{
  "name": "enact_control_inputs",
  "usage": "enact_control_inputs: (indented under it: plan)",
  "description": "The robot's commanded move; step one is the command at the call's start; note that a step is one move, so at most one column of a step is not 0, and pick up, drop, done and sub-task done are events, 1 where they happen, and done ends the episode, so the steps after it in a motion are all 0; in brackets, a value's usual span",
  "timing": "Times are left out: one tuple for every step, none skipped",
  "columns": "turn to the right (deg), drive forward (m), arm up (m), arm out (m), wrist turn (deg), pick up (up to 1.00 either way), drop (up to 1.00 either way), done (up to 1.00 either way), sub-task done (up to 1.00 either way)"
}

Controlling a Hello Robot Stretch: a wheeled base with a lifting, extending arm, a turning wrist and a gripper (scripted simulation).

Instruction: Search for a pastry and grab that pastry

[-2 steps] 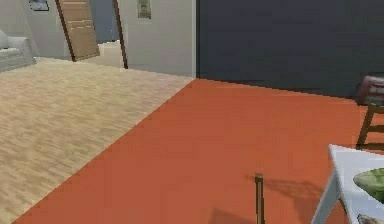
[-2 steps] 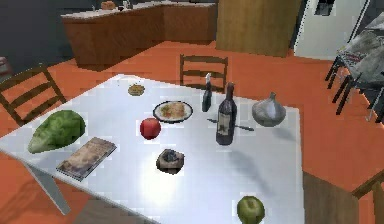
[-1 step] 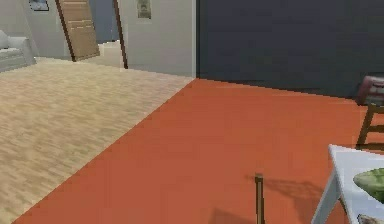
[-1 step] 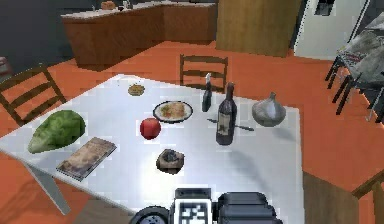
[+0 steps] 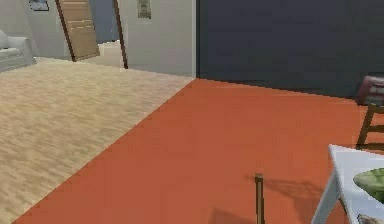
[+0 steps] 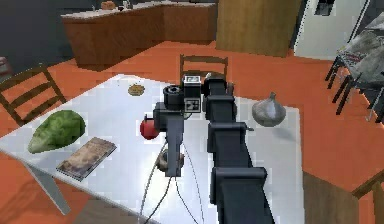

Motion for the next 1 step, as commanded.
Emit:
enact_control_inputs:
  plan:
    - [0.0,0.00,0.00,0.00,45.0,0.00,0.00,0.00,0.00]
